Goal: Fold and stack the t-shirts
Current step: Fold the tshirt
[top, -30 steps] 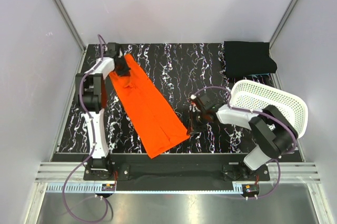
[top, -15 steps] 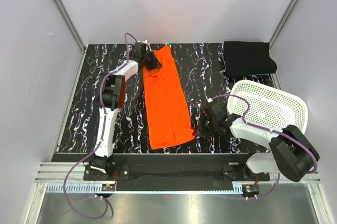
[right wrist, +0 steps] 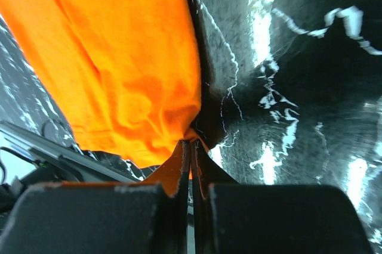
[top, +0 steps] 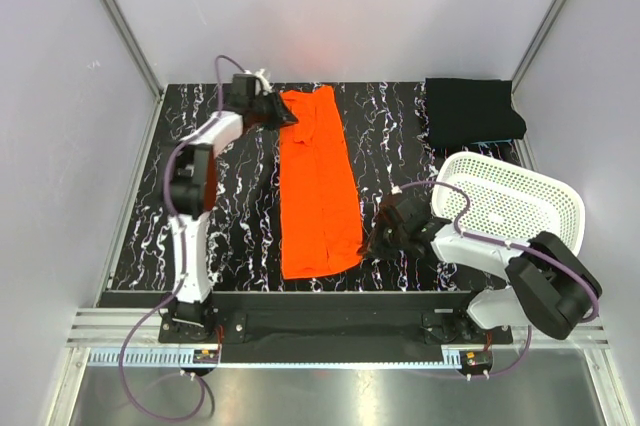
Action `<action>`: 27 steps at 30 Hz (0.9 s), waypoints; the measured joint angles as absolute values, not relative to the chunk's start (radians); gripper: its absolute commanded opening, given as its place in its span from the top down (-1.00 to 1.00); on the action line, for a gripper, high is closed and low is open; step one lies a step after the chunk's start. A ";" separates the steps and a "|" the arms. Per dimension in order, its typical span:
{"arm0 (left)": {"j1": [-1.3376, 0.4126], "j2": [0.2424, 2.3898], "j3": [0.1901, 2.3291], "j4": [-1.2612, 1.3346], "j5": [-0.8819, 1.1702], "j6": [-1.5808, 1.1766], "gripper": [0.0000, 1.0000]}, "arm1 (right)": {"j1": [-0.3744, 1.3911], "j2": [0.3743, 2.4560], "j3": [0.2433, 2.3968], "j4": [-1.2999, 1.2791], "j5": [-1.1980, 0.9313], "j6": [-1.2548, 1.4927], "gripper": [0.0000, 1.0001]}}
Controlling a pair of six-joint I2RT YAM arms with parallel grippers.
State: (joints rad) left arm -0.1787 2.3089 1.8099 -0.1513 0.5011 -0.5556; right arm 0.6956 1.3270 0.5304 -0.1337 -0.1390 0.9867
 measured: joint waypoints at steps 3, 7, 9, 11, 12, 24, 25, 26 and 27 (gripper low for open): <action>-0.151 2.055 1.600 -0.215 0.455 -0.515 0.46 | 0.722 1.363 0.533 -0.116 -0.139 0.988 1.00; -0.155 1.677 1.272 -0.281 0.402 -0.486 0.46 | 0.747 1.359 0.530 -0.110 -0.132 1.001 1.00; -0.201 1.512 1.105 -0.281 0.371 -0.482 0.46 | 0.752 1.330 0.514 -0.101 -0.131 1.009 1.00; -0.273 1.389 0.942 -0.291 0.347 -0.495 0.45 | 0.753 1.288 0.494 -0.101 -0.131 1.017 1.00; -0.311 1.345 0.870 -0.307 0.335 -0.505 0.41 | 0.753 1.269 0.485 -0.101 -0.132 1.018 1.00; -0.436 0.952 0.443 -0.374 0.200 -0.727 0.24 | 0.757 1.213 0.466 -0.103 -0.152 0.984 0.88; -0.444 0.951 0.432 -0.370 0.198 -0.738 0.24 | 0.757 1.213 0.464 -0.103 -0.152 0.984 0.87; -0.451 0.950 0.422 -0.369 0.196 -0.747 0.24 | 0.757 1.213 0.463 -0.103 -0.154 0.983 0.86; -0.461 0.949 0.410 -0.369 0.191 -0.758 0.24 | 0.757 1.213 0.461 -0.103 -0.157 0.983 0.85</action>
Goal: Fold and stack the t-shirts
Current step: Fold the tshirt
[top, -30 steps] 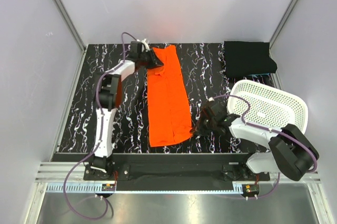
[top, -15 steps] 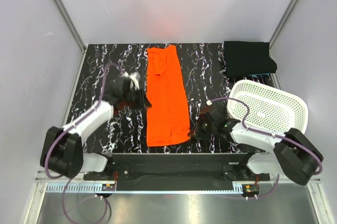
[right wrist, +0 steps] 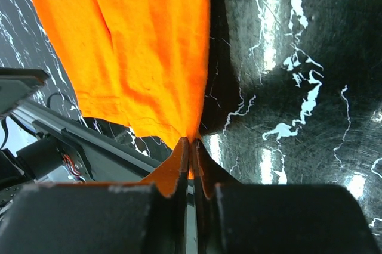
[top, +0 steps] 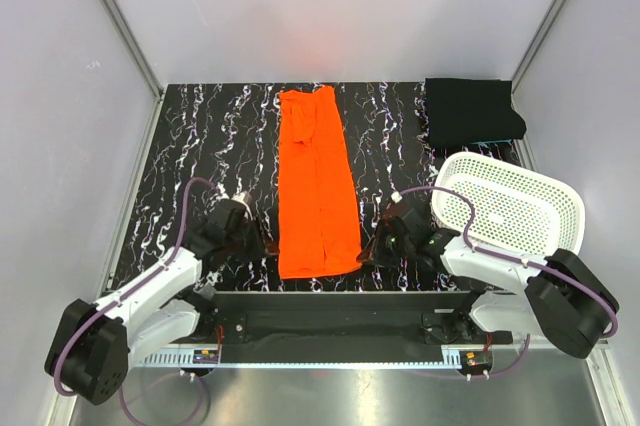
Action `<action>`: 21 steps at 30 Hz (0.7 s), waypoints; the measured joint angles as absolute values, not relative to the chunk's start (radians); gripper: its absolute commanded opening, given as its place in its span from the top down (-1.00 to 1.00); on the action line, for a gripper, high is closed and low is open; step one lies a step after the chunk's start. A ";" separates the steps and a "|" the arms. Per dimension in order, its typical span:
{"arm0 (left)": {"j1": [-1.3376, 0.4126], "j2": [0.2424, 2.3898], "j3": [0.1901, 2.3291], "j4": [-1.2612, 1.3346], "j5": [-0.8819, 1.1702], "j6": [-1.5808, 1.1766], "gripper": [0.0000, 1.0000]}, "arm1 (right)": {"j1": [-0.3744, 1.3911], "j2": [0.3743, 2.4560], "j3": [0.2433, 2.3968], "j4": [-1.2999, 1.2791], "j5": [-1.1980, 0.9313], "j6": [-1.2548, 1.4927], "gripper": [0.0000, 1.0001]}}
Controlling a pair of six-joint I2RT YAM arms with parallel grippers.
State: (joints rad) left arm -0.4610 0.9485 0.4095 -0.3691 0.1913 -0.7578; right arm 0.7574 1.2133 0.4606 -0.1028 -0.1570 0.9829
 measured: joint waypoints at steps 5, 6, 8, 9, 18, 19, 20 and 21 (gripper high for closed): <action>-0.499 0.952 0.382 -0.373 0.186 -0.780 0.21 | 0.757 1.213 0.448 -0.103 -0.167 0.980 0.58; -0.507 0.953 0.382 -0.371 0.185 -0.782 0.21 | 0.757 1.212 0.444 -0.103 -0.169 0.980 0.58; -0.524 0.957 0.382 -0.372 0.183 -0.787 0.20 | 0.757 1.210 0.439 -0.104 -0.170 0.980 0.62; -0.535 0.959 0.382 -0.371 0.179 -0.790 0.20 | 0.757 1.209 0.437 -0.105 -0.170 0.980 0.63; -0.579 0.970 0.364 -0.369 0.166 -0.834 0.22 | 0.758 1.205 0.430 -0.109 -0.186 0.980 0.39; -0.585 0.972 0.364 -0.369 0.166 -0.837 0.22 | 0.758 1.205 0.428 -0.109 -0.188 0.981 0.36; -0.590 0.972 0.363 -0.369 0.164 -0.840 0.22 | 0.758 1.203 0.424 -0.109 -0.191 0.981 0.34; -0.596 0.972 0.363 -0.368 0.162 -0.841 0.22 | 0.758 1.201 0.419 -0.109 -0.194 0.981 0.32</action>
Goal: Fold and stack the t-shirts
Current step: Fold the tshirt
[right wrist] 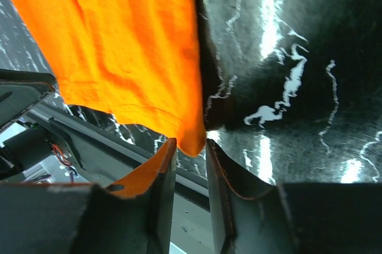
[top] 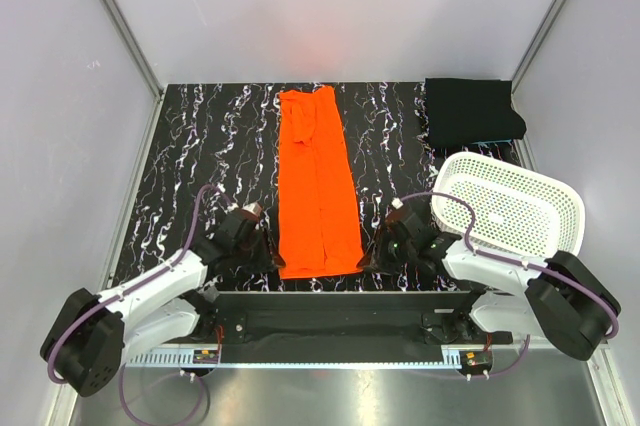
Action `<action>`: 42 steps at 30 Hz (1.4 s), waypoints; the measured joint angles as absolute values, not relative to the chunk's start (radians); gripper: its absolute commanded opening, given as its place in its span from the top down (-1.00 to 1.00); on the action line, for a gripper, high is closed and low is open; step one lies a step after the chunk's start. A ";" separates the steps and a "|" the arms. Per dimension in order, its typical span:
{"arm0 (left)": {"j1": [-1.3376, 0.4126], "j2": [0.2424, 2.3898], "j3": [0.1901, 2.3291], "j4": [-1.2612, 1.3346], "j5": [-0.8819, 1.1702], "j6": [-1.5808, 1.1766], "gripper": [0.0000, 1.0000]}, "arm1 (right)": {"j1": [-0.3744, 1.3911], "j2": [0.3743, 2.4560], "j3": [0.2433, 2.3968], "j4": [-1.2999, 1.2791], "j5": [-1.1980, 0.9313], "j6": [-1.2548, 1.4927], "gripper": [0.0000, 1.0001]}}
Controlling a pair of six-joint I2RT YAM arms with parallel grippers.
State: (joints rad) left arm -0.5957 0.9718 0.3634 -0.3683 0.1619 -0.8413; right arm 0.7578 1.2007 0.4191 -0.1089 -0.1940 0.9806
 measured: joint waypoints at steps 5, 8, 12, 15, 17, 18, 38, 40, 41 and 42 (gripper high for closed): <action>-0.609 0.992 0.363 -0.367 0.145 -0.850 0.29 | 0.758 1.200 0.390 -0.110 -0.200 0.981 0.34; -0.611 0.992 0.356 -0.355 0.142 -0.861 0.31 | 0.758 1.200 0.385 -0.108 -0.204 0.979 0.42; -0.613 0.987 0.345 -0.335 0.142 -0.873 0.32 | 0.758 1.195 0.376 -0.097 -0.203 0.972 0.56; -0.614 0.983 0.337 -0.321 0.144 -0.875 0.41 | 0.758 1.197 0.371 -0.088 -0.204 0.973 0.56; -0.614 0.985 0.337 -0.320 0.145 -0.876 0.56 | 0.758 1.207 0.371 -0.073 -0.204 0.973 0.73; -0.614 0.985 0.336 -0.320 0.145 -0.875 0.76 | 0.759 1.216 0.371 -0.064 -0.205 0.973 0.91; -0.667 0.836 0.350 -0.441 0.138 -0.877 1.00 | 0.813 0.999 0.436 -0.231 -0.217 0.948 1.00; -0.668 0.824 0.356 -0.450 0.138 -0.877 1.00 | 0.815 1.005 0.439 -0.238 -0.209 0.947 1.00; -0.668 0.823 0.361 -0.453 0.138 -0.877 1.00 | 0.817 1.010 0.439 -0.241 -0.204 0.946 1.00; -0.668 0.824 0.364 -0.455 0.137 -0.877 1.00 | 0.820 1.021 0.439 -0.244 -0.202 0.946 1.00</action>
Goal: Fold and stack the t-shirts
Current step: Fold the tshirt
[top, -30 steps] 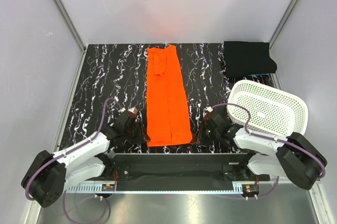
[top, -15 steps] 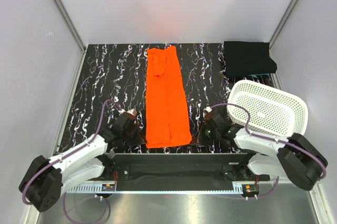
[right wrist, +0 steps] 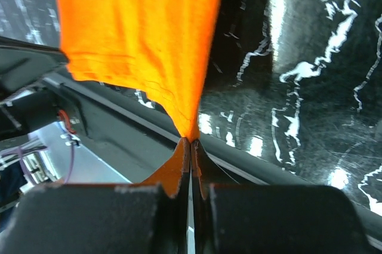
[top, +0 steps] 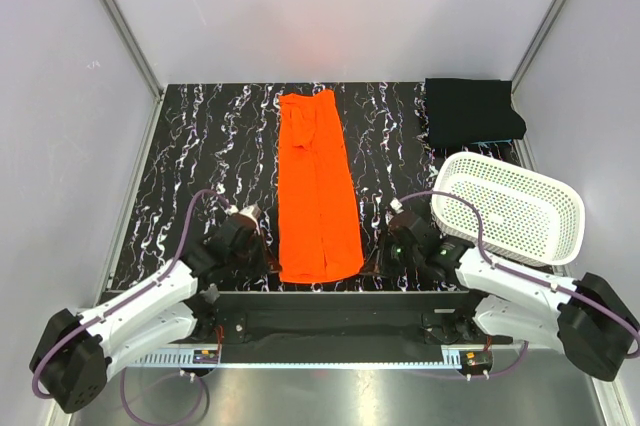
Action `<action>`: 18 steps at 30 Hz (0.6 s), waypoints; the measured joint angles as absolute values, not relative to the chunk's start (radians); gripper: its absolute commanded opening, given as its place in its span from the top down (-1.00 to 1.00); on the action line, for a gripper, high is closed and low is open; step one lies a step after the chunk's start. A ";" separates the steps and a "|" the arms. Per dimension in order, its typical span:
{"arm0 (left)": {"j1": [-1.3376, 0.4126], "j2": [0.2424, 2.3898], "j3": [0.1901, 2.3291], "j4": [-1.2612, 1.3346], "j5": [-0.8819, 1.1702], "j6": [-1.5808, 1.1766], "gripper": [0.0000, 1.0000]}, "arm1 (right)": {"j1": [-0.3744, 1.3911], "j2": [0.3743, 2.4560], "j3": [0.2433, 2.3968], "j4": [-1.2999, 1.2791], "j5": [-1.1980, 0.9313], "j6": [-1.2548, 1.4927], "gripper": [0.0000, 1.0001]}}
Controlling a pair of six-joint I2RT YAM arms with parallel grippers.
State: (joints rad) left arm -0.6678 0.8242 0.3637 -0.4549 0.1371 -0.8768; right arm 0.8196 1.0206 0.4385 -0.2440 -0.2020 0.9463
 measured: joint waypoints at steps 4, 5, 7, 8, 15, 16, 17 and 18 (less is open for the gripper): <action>-0.668 0.828 0.374 -0.466 0.136 -0.876 1.00 | 0.825 1.037 0.440 -0.261 -0.195 0.945 1.00; -0.668 0.829 0.379 -0.471 0.134 -0.876 1.00 | 0.825 1.037 0.443 -0.264 -0.191 0.943 1.00; -0.668 0.841 0.396 -0.479 0.130 -0.877 1.00 | 0.825 1.039 0.464 -0.279 -0.170 0.937 1.00; -0.667 0.851 0.408 -0.479 0.126 -0.877 1.00 | 0.825 1.045 0.481 -0.287 -0.158 0.931 1.00; -0.542 1.070 0.582 -0.469 0.139 -0.816 1.00 | 0.789 1.221 0.698 -0.304 -0.111 0.825 1.00; -0.515 1.109 0.611 -0.467 0.142 -0.801 1.00 | 0.767 1.258 0.735 -0.304 -0.110 0.804 1.00; -0.493 1.138 0.637 -0.465 0.147 -0.789 1.00 | 0.746 1.288 0.767 -0.309 -0.110 0.787 1.00; -0.464 1.177 0.671 -0.465 0.152 -0.774 1.00 | 0.717 1.330 0.809 -0.313 -0.114 0.757 1.00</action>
